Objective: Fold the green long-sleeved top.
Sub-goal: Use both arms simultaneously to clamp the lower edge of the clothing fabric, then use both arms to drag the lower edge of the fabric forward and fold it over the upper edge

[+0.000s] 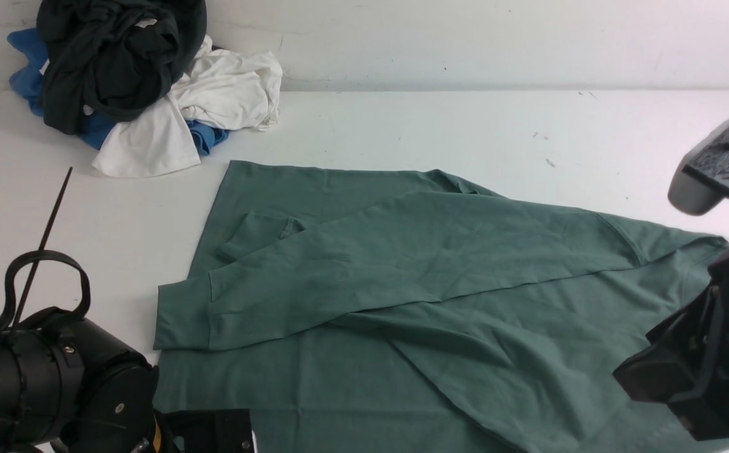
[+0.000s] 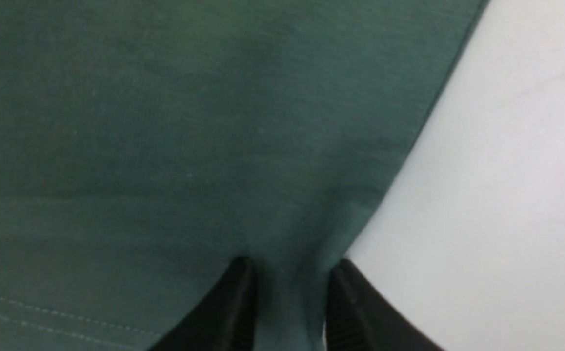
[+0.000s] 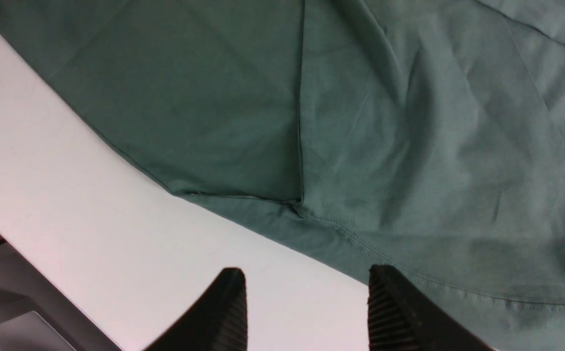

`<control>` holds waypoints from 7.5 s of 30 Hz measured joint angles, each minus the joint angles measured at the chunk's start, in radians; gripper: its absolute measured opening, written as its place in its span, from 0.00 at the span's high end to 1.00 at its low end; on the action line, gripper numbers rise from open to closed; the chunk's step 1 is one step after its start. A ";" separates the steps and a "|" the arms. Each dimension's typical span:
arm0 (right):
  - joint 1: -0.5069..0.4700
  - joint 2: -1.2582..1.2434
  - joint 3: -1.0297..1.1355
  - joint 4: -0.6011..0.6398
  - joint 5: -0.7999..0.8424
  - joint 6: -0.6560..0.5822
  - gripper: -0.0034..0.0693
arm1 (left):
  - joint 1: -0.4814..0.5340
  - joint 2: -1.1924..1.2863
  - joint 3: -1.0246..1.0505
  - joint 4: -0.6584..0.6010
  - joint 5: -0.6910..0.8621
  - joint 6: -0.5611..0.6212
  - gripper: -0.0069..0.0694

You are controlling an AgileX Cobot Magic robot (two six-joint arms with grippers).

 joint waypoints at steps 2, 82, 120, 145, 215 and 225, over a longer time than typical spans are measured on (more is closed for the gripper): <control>0.000 0.000 0.000 0.000 0.000 -0.001 0.51 | 0.000 0.000 -0.002 -0.012 0.034 0.000 0.49; -0.225 0.366 -0.053 -0.234 -0.103 -0.435 0.95 | 0.252 -0.097 -0.566 0.200 0.302 -0.088 0.89; -0.467 1.080 -0.777 -0.077 -0.211 -0.527 0.95 | 0.376 0.802 -1.412 0.157 -0.050 -0.075 0.89; -0.473 1.086 -0.777 -0.101 -0.401 -0.311 0.77 | 0.352 0.854 -1.527 0.300 0.183 -0.673 0.34; -0.591 0.853 -0.223 -0.394 -0.554 0.185 0.73 | 0.362 0.936 -1.530 0.009 0.454 -0.482 0.92; -0.591 0.853 -0.430 -0.374 -0.343 0.097 0.94 | 0.362 0.937 -1.531 0.009 0.455 -0.479 0.92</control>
